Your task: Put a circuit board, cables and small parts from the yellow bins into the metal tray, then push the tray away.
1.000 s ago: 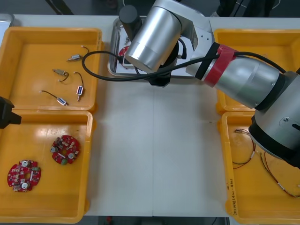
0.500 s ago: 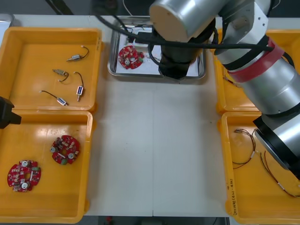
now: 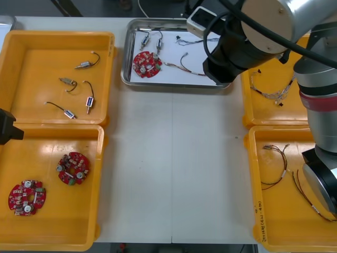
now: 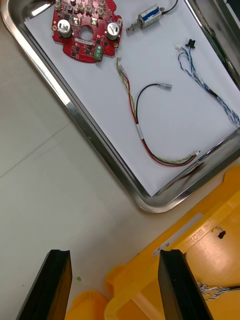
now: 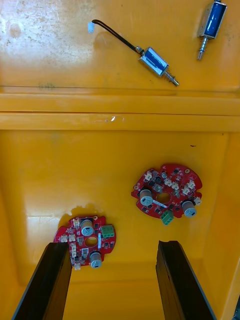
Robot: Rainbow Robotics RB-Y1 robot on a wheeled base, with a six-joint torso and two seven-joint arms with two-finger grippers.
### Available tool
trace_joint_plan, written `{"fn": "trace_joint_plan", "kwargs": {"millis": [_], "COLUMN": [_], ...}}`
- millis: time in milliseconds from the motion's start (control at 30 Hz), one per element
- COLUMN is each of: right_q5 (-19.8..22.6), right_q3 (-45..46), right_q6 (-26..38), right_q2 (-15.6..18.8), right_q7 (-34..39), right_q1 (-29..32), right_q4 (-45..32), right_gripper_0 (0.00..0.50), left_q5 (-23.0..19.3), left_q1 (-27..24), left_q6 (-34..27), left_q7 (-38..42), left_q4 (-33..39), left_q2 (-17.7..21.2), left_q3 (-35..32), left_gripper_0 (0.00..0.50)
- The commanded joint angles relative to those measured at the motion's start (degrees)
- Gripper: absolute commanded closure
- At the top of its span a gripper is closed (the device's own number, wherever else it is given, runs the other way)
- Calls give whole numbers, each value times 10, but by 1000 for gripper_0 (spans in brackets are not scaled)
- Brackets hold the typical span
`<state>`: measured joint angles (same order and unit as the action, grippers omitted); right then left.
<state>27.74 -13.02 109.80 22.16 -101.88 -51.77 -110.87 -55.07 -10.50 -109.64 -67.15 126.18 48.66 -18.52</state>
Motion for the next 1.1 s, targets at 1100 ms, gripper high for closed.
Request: {"fn": "trace_joint_plan", "kwargs": {"millis": [1100], "right_q5": [136], "right_q3": [332], "right_q6": [2], "right_q2": [175], "right_q7": [150], "right_q1": [311], "right_q4": [-111], "right_gripper_0": [0], "left_q5": [4], "left_q1": [7], "left_q6": [-4], "left_q7": [-47], "left_q4": [16], "left_q2": [26], "left_q3": [-18], "left_gripper_0": [0]}}
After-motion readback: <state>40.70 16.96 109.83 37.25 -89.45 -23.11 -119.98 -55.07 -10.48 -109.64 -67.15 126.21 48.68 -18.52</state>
